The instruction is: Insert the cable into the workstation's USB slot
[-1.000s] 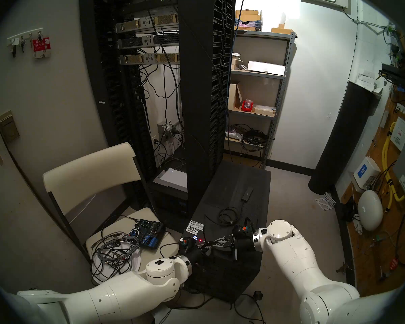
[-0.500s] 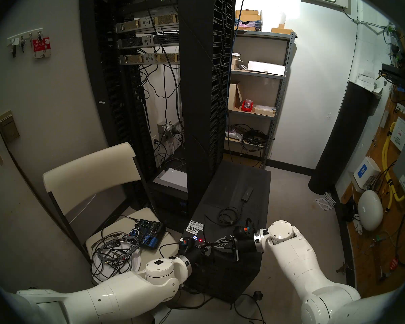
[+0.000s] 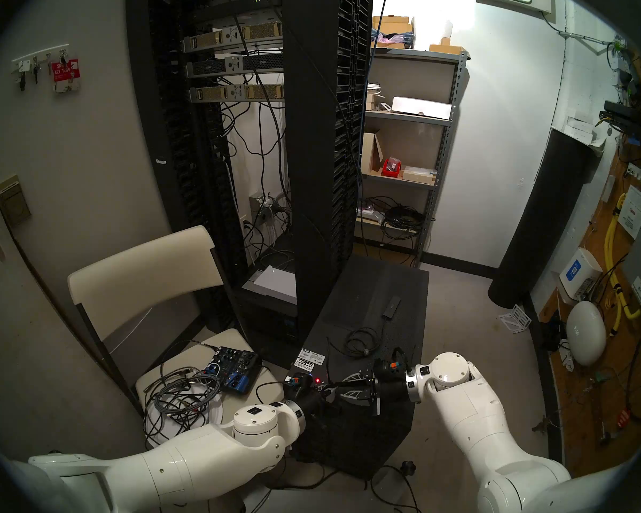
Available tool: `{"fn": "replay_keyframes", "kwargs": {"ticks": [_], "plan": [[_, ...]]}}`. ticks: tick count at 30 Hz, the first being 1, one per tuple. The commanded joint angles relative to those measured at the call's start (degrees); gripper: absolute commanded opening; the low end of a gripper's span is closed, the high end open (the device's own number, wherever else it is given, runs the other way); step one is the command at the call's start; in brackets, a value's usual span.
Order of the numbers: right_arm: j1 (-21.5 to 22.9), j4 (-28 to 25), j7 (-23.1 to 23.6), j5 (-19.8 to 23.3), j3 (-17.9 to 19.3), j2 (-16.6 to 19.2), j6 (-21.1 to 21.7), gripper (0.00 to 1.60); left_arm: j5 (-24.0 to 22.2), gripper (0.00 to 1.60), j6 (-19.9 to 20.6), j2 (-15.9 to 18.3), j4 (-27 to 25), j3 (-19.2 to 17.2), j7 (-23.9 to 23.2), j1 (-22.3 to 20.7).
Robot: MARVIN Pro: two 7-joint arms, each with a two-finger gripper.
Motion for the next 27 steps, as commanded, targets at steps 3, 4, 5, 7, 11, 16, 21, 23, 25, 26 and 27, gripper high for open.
{"fn": "replay_keyframes", "kwargs": {"ticks": [3, 4, 5, 7, 11, 16, 21, 23, 25, 26, 27], "plan": [[1.6, -0.9, -1.3, 0.5, 0.5, -1.5, -0.8, 1.2, -0.5, 0.0, 1.0, -0.2, 0.6, 0.6, 0.7, 0.3], [1.7, -0.7, -1.5, 0.4, 0.5, -1.6, -0.9, 1.16, -0.5, 0.0, 1.0, -0.2, 0.5, 0.6, 0.7, 0.3], [1.9, -0.4, -1.7, 0.4, 0.6, -1.7, -1.1, 1.14, -0.5, 0.0, 0.9, -0.1, 0.5, 0.7, 0.8, 0.4], [2.3, 0.1, -2.0, 0.2, 0.5, -2.0, -1.2, 1.06, -0.5, 0.0, 0.9, 0.0, 0.5, 0.8, 0.8, 0.4], [3.0, 0.6, -2.1, 0.0, 0.2, -2.6, -1.5, 0.8, -0.6, 0.0, 0.6, 0.3, 0.2, 0.9, 0.8, 0.5], [3.5, 1.3, -1.9, 0.0, -0.2, -3.0, -1.9, 0.75, -0.7, 0.0, 0.5, 0.5, -0.1, 1.0, 0.8, 0.5], [3.5, 0.9, -1.6, 0.3, -0.6, -3.1, -2.1, 0.75, -0.7, 0.0, 0.4, 0.7, -0.3, 1.1, 0.9, 0.6], [3.6, 1.1, -0.9, 0.4, -0.8, -3.1, -1.8, 0.75, -0.7, 0.0, 0.3, 0.7, -0.3, 1.1, 1.0, 0.6], [3.5, 1.0, -0.8, 0.3, -1.0, -3.1, -1.7, 0.75, -0.7, 0.0, 0.2, 0.7, -0.4, 1.2, 1.0, 0.6], [3.4, 0.9, -0.7, 0.3, -1.0, -3.1, -1.7, 0.75, -0.7, 0.0, 0.2, 0.7, -0.4, 1.2, 1.0, 0.6], [3.4, 0.9, -0.7, 0.3, -1.0, -3.1, -1.7, 0.75, -0.7, 0.0, 0.2, 0.7, -0.4, 1.2, 1.0, 0.6]]}}
